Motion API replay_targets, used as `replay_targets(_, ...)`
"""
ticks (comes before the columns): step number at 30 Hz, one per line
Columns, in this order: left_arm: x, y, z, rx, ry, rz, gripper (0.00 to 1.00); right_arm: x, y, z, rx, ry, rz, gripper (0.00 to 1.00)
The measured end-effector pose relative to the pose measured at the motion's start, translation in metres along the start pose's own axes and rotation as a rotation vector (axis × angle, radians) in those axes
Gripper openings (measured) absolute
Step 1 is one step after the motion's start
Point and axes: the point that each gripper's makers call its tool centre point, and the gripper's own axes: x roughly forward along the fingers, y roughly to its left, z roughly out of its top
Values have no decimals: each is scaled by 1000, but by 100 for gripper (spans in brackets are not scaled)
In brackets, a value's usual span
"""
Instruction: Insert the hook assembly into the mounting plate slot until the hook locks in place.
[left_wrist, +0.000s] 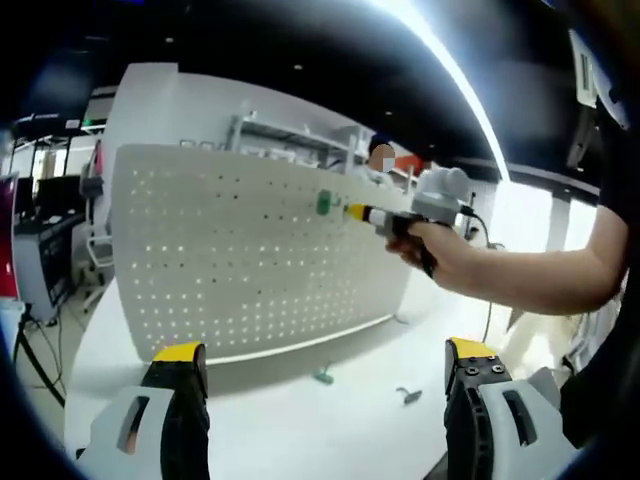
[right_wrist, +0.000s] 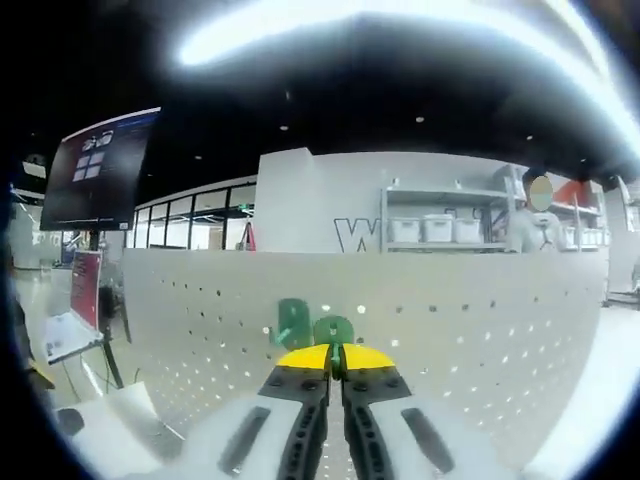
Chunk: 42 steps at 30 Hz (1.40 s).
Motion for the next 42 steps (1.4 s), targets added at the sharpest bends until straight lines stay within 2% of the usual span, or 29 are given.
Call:
replay_targets(12, 1, 4, -3, -6, 9, 7, 100, 7, -8, 14, -10, -49, -45, 0)
replay_targets(42, -3, 10, -6, -16, 13, 24, 100, 15, -13, 1, 11, -34, -102, 0)
